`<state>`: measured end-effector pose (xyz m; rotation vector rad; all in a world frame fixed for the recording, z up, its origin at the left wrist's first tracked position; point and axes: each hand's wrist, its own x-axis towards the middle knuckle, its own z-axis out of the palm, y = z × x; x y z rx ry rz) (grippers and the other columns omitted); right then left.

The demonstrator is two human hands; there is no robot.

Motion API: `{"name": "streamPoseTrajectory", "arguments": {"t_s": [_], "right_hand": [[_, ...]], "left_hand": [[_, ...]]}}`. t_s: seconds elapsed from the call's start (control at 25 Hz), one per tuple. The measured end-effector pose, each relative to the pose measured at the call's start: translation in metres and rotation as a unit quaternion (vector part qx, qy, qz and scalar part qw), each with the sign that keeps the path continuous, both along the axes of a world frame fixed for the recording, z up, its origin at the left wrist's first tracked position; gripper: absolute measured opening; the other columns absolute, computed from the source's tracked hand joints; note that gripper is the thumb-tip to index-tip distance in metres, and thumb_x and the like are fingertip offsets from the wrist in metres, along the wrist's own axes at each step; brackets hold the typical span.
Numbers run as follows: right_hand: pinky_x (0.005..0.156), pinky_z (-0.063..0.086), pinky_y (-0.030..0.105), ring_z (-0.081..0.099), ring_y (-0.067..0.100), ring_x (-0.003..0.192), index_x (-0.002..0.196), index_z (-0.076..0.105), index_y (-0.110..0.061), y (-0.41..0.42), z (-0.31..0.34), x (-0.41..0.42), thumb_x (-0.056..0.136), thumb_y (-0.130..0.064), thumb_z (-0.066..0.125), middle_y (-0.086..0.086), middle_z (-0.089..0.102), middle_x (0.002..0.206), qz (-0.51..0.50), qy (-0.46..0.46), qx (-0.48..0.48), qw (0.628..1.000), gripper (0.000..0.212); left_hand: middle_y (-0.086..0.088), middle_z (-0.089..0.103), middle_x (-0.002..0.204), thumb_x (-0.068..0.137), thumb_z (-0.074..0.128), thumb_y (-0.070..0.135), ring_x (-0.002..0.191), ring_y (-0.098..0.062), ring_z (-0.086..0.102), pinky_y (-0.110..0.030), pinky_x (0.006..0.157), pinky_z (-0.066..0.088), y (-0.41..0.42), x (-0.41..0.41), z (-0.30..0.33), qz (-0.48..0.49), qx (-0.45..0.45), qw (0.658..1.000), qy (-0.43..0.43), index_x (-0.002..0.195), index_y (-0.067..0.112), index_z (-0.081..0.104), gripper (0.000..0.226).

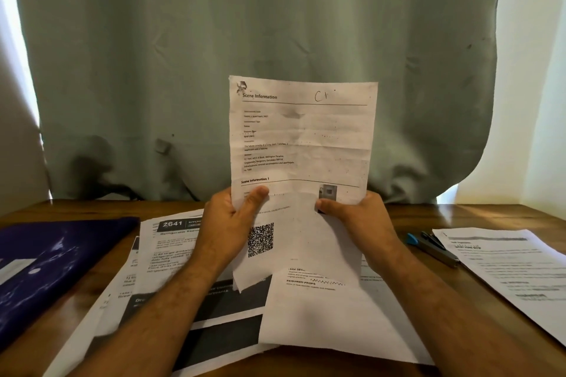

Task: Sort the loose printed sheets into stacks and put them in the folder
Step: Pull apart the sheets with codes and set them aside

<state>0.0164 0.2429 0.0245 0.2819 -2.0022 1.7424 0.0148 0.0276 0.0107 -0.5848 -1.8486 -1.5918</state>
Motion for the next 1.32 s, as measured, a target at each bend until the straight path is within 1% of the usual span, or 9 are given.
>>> {"name": "streamPoseTrajectory", "arguments": {"t_s": [0.12,0.28,0.44,0.52,0.64,0.76,0.84,1.08,1.32], "right_hand": [[0.060,0.054,0.016,0.071,0.004,0.075,0.091,0.071,-0.029,0.005,0.007,0.004,0.074,-0.017,0.083,-0.017,0.074,0.082,0.020,0.018,-0.013,1.000,0.024],[0.060,0.055,0.017,0.073,0.010,0.081,0.103,0.069,-0.020,0.013,0.014,0.007,0.085,-0.016,0.073,-0.008,0.076,0.092,0.071,0.003,-0.057,0.996,0.019],[0.046,0.052,0.022,0.072,0.015,0.063,0.098,0.066,-0.016,0.023,0.010,0.001,0.096,-0.037,0.058,-0.001,0.074,0.079,-0.034,-0.095,-0.036,0.994,0.022],[0.054,0.055,0.030,0.069,0.023,0.071,0.102,0.062,-0.013,0.030,0.005,-0.005,0.097,-0.040,0.056,0.006,0.070,0.087,-0.075,-0.173,-0.057,0.980,0.028],[0.080,0.057,0.047,0.067,0.032,0.089,0.115,0.055,-0.011,0.034,-0.006,-0.013,0.096,-0.035,0.059,0.012,0.066,0.102,-0.081,-0.240,-0.068,0.965,0.030],[0.074,0.059,0.046,0.069,0.034,0.087,0.116,0.056,-0.011,0.032,-0.016,-0.015,0.095,-0.028,0.061,0.013,0.069,0.102,-0.045,-0.257,-0.071,0.963,0.027],[0.066,0.060,0.044,0.072,0.033,0.081,0.113,0.058,-0.013,0.027,-0.018,-0.014,0.093,-0.028,0.063,0.013,0.072,0.098,-0.017,-0.274,-0.058,0.960,0.025],[0.084,0.057,0.054,0.073,0.037,0.083,0.116,0.060,-0.016,0.013,-0.020,-0.010,0.091,-0.034,0.062,0.013,0.076,0.095,0.060,-0.327,-0.040,0.942,0.031],[0.086,0.057,0.051,0.070,0.035,0.089,0.113,0.058,-0.013,0.013,-0.014,-0.011,0.095,-0.047,0.056,0.013,0.070,0.102,-0.042,-0.264,-0.024,0.963,0.038]], "left_hand": [[0.018,0.077,0.095,0.085,0.066,0.051,0.087,-0.004,0.075,-0.017,0.065,0.058,-0.003,-0.002,0.004,-0.036,0.039,0.998,-0.017,0.092,0.044,0.076,0.014],[0.001,0.080,0.091,0.082,0.072,0.045,0.082,-0.019,0.077,-0.023,0.059,0.059,-0.009,-0.007,0.009,-0.067,0.085,0.982,-0.155,0.096,0.025,0.077,0.025],[-0.010,0.079,0.094,0.090,0.070,0.029,0.082,-0.026,0.077,-0.030,0.060,0.061,-0.012,-0.009,-0.002,-0.109,0.042,0.941,-0.319,0.107,0.012,0.073,0.024],[-0.014,0.077,0.103,0.085,0.073,0.029,0.091,-0.031,0.076,-0.037,0.072,0.063,-0.011,-0.009,-0.008,-0.153,0.006,0.905,-0.396,0.114,0.011,0.071,0.034],[-0.015,0.075,0.113,0.078,0.076,0.036,0.103,-0.033,0.073,-0.046,0.089,0.060,-0.015,-0.011,-0.012,-0.193,-0.032,0.859,-0.473,0.121,0.014,0.069,0.049],[-0.012,0.075,0.115,0.083,0.067,0.054,0.105,-0.032,0.072,-0.048,0.093,0.056,-0.017,-0.017,-0.015,-0.175,-0.022,0.871,-0.458,0.119,0.017,0.072,0.051],[-0.013,0.076,0.111,0.088,0.060,0.056,0.100,-0.032,0.074,-0.047,0.088,0.058,-0.019,-0.021,-0.014,-0.141,0.042,0.887,-0.438,0.117,0.015,0.071,0.051],[-0.009,0.079,0.094,0.103,0.053,0.031,0.080,-0.031,0.077,-0.039,0.056,0.061,-0.020,-0.021,-0.013,-0.068,0.133,0.903,-0.403,0.114,0.021,0.065,0.019],[-0.009,0.079,0.098,0.104,0.053,0.028,0.086,-0.031,0.077,-0.044,0.066,0.063,-0.009,-0.019,-0.018,-0.077,0.128,0.904,-0.401,0.119,0.019,0.064,0.021]]}}
